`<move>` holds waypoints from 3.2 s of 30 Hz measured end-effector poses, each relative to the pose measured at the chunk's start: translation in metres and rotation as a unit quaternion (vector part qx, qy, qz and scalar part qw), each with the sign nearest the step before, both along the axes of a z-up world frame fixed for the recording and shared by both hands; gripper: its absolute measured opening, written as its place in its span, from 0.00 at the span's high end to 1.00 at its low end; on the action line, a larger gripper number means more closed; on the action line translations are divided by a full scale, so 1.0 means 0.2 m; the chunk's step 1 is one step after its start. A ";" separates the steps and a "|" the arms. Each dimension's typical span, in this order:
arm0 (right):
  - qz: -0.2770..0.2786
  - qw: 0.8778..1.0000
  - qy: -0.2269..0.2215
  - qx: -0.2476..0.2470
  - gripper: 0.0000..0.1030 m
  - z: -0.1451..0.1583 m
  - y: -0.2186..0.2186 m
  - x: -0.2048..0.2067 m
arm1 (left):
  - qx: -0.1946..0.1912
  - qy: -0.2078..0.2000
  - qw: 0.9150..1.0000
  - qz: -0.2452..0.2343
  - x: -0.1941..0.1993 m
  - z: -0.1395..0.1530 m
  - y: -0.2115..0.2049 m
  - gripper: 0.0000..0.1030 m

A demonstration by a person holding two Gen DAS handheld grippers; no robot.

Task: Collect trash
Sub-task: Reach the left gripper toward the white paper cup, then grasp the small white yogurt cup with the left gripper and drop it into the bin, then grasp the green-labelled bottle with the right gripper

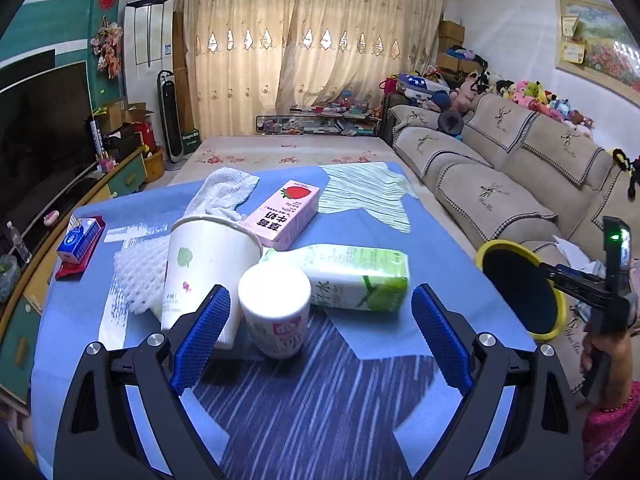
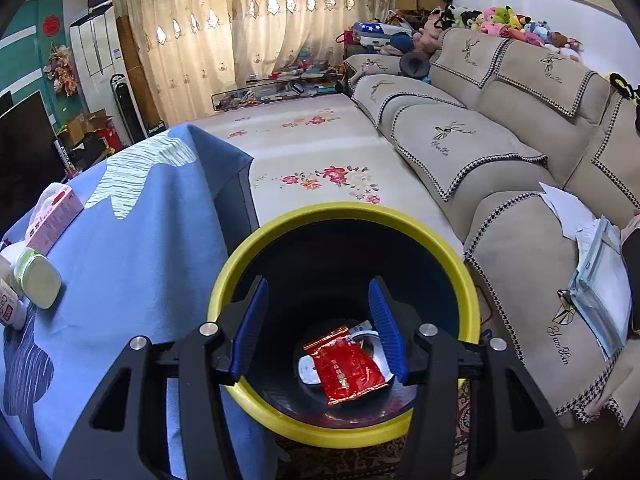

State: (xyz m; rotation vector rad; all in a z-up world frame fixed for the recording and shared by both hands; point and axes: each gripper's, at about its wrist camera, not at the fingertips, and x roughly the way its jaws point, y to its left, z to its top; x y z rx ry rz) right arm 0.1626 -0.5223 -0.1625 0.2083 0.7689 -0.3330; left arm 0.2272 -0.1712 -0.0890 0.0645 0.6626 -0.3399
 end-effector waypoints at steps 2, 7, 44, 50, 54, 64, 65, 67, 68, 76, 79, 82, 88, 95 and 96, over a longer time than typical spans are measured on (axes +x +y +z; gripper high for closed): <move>0.003 1.000 0.000 0.002 0.51 0.00 0.01 0.00 | 0.001 0.004 1.000 0.003 0.04 -0.02 0.00 0.18; 0.008 1.000 0.000 0.004 0.51 -0.01 0.02 0.00 | 0.006 0.006 1.000 0.004 0.13 -0.07 -0.02 0.25; -0.027 0.997 -0.071 0.019 0.51 0.29 -0.26 -0.65 | -0.021 -0.008 0.994 -0.103 -0.15 0.17 -0.33 0.54; -0.073 0.995 -0.062 0.011 0.51 0.27 -0.40 -0.84 | -0.022 0.008 0.982 -0.188 -0.22 0.17 -0.71 0.54; -0.096 0.993 -0.065 0.017 0.51 0.23 -0.50 -0.91 | -0.022 0.011 0.972 -0.232 -0.26 0.17 -0.96 0.54; -0.115 0.990 -0.062 0.044 0.51 0.12 -0.63 -0.99 | 0.003 0.039 0.958 -0.284 -0.11 0.07 -1.57 0.54; -0.116 0.990 -0.060 0.046 0.51 0.11 -0.64 -1.00 | 0.004 0.048 0.957 -0.288 -0.08 0.05 -1.61 0.54; -0.117 0.990 -0.058 0.049 0.51 0.10 -0.65 -0.99 | 0.009 0.074 0.954 -0.291 -0.03 -0.02 -1.72 0.54; -0.118 0.990 -0.056 0.051 0.51 0.10 -0.65 -0.99 | 0.011 0.082 0.953 -0.292 0.00 -0.05 -1.75 0.54; -0.104 0.992 -0.046 0.052 0.48 0.09 -0.61 -0.93 | 0.018 0.109 0.958 -0.263 0.11 -0.22 -1.84 0.35; -0.094 0.993 -0.045 0.050 0.47 0.10 -0.57 -0.91 | 0.004 0.103 0.961 -0.255 0.10 -0.16 -1.72 0.34; -0.076 0.995 -0.045 0.054 0.47 0.10 -0.52 -0.86 | -0.023 0.079 0.967 -0.241 0.04 -0.03 -1.53 0.28; -0.004 0.997 -0.039 0.060 0.47 0.11 -0.29 -0.65 | -0.055 -0.009 0.984 -0.170 -0.14 0.25 -0.93 0.11; 0.126 0.989 -0.038 0.066 0.47 0.16 0.17 -0.34 | -0.048 -0.059 0.997 -0.026 -0.29 0.36 -0.14 0.09; 0.145 0.986 -0.037 0.067 0.47 0.17 0.25 -0.29 | -0.044 -0.062 0.997 0.000 -0.31 0.36 -0.01 0.09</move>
